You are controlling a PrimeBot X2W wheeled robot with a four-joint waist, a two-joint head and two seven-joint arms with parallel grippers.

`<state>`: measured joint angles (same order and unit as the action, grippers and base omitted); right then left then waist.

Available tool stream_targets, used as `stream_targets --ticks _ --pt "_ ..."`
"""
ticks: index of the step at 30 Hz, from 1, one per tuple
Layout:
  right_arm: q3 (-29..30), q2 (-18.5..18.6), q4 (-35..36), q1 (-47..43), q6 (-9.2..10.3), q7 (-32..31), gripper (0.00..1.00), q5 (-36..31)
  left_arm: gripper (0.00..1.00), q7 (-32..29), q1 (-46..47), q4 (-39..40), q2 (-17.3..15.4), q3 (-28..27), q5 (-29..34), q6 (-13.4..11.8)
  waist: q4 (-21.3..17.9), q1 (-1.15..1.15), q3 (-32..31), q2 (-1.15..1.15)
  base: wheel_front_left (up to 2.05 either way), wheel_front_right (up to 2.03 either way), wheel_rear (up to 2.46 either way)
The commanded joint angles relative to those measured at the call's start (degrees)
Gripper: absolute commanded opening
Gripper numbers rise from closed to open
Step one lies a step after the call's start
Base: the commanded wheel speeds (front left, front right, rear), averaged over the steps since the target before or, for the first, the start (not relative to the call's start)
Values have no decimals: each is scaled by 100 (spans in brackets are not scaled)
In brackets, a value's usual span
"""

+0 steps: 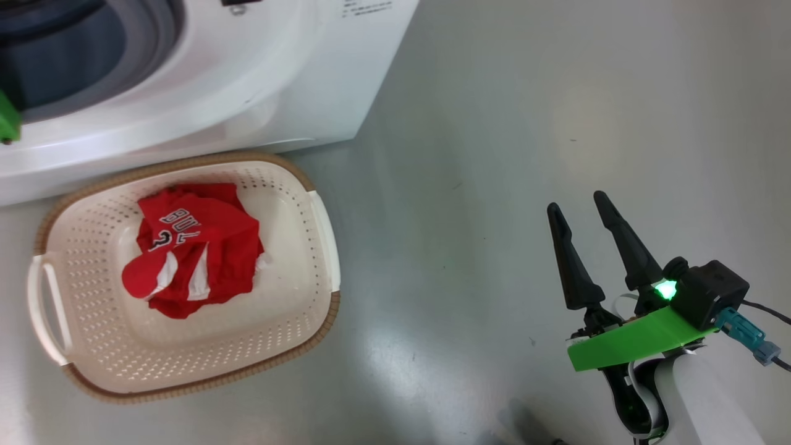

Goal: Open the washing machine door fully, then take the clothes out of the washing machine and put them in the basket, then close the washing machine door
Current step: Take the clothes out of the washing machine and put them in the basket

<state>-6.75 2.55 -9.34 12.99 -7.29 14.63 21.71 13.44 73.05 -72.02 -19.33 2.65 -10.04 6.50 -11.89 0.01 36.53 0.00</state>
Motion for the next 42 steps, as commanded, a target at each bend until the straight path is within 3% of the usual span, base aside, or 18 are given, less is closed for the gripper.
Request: stream_targets --ticks 1,4,5,6,7,24,42 --pt "-143 33 144 7 -20 37 100 93 100 -47 73 43 -365 -26 70 -27 -81 0 60 0 0 0 0" --pt "-159 33 154 13 -20 37 100 111 100 -54 142 -22 -425 6 68 -29 -133 0 84 0 0 0 0" --pt "-156 33 159 9 -20 37 100 117 79 -52 157 -38 -438 17 67 -29 -144 0 88 0 0 0 0" --pt "-155 33 164 7 -20 37 100 122 32 -54 168 -54 -451 32 69 -30 -154 0 91 0 0 0 0" --pt "-155 33 166 6 -20 37 100 126 0 -57 176 -68 -460 41 66 -34 -161 0 92 0 0 0 0" --pt "-91 32 119 30 -20 37 100 44 0 151 -60 59 -269 26 -187 5 12 0 -121 0 0 0 0" --pt "-41 32 -28 -146 -20 37 100 -27 0 155 -1289 1770 196 -444 -494 68 191 0 -804 0 0 0 0"
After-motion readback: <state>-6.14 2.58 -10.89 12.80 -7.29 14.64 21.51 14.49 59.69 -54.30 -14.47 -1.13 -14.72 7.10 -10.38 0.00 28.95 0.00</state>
